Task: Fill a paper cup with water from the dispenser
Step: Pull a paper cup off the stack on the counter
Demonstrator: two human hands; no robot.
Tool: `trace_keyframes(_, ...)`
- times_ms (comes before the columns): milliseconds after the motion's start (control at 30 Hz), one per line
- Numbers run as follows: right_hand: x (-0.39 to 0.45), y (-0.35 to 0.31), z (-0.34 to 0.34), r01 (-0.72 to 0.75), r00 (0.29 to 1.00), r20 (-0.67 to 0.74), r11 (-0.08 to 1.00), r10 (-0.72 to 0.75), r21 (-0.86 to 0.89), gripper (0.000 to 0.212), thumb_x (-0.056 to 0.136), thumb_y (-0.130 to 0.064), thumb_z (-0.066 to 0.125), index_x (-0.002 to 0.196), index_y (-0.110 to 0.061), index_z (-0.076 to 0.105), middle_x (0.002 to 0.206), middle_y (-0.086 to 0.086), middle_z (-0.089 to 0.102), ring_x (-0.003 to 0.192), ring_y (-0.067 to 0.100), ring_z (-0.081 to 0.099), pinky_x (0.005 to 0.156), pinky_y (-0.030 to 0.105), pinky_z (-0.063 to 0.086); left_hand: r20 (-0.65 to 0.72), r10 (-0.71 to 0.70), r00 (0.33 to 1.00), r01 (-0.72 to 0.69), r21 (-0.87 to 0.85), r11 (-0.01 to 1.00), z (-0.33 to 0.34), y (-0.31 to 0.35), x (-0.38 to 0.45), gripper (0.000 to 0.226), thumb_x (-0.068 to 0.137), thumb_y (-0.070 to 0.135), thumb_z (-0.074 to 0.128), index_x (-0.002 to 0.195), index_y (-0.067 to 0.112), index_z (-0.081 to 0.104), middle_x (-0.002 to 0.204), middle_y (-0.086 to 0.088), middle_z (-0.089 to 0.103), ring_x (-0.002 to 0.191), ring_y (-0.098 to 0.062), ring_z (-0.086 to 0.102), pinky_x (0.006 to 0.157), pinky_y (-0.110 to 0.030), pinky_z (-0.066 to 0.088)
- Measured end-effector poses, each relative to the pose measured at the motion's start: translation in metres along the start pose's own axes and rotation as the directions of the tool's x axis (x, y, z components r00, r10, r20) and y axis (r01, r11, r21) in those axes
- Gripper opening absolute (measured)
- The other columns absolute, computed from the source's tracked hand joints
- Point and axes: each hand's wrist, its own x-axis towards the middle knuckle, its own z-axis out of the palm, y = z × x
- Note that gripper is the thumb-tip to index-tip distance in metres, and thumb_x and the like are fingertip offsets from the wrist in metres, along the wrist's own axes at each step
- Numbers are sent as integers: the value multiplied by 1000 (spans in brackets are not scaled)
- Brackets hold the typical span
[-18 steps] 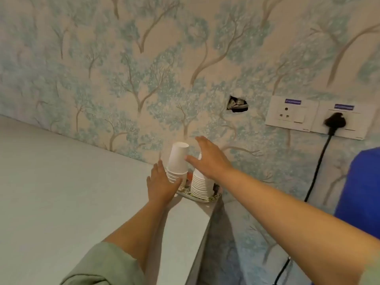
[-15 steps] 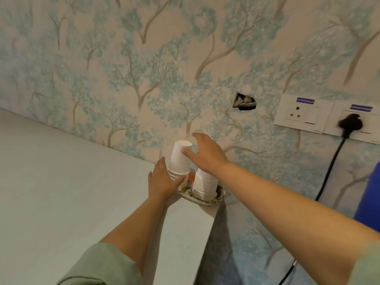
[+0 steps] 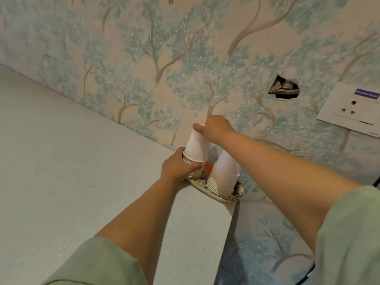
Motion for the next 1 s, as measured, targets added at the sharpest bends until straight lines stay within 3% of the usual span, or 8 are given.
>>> trace_keyframes(67,-1,-2,-4,10,1000,-13,1000,-10,-3,48,88,-46,50,66,-4,49,64,7,47,63,25,47,51,32,34,5,-7,1000,7,-1,1000,0,-1,1,82,49,58,69,120,21,52,115,-4,66,105,-27,61,91,-48,49)
trace_keyframes(167,-1,-3,-16,23,999,-35,1000,-23,2,48,88,-46,50,59,-8,42,61,3,40,54,18,40,46,30,29,0,-13,1000,13,53,999,1,-1,3,77,54,55,68,121,20,49,116,-3,65,105,-27,61,92,-48,48)
trace_keyframes(333,-3,2,-43,11,987,-161,998,-1,64,45,87,-47,49,72,-5,49,64,4,44,65,24,46,46,30,27,9,-7,1000,6,104,995,1,1,0,84,52,62,65,123,24,45,120,-3,63,108,-27,59,94,-50,46)
trace_keyframes(467,-14,11,-59,26,956,-293,986,24,168,45,86,-47,50,87,-2,54,82,11,53,74,28,50,46,31,27,-2,-22,1000,22,137,990,-1,3,-3,99,50,66,64,135,25,34,135,-5,54,121,-32,51,101,-52,41)
trace_keyframes(633,-44,22,-69,17,913,-391,948,115,319,53,86,-47,52,106,1,56,100,15,60,83,28,51,63,32,33,-5,-31,999,32,97,995,-4,3,-18,114,50,61,68,145,23,18,147,-9,42,133,-35,38,107,-56,34)
trace_keyframes(733,-69,29,-73,-12,901,-392,915,185,402,54,86,-48,52,108,2,57,106,16,62,91,30,55,67,32,33,-13,-1,1000,2,64,998,-3,7,-40,113,53,61,73,144,21,20,145,-8,44,131,-32,43,106,-51,36)
trace_keyframes(867,-114,31,-83,-51,896,-344,835,280,547,58,86,-49,53,113,3,55,96,8,56,85,23,51,69,30,34,-44,70,997,-67,68,995,-4,13,-83,93,65,42,80,139,18,29,139,-7,50,116,-22,53,87,-32,40)
trace_keyframes(1000,-172,25,-89,-121,896,-219,687,386,716,59,83,-48,57,114,2,54,112,19,64,97,36,65,83,43,52,-61,70,996,-63,111,992,-12,21,-138,95,69,39,79,143,20,23,150,-6,36,126,-29,47,95,-34,39)
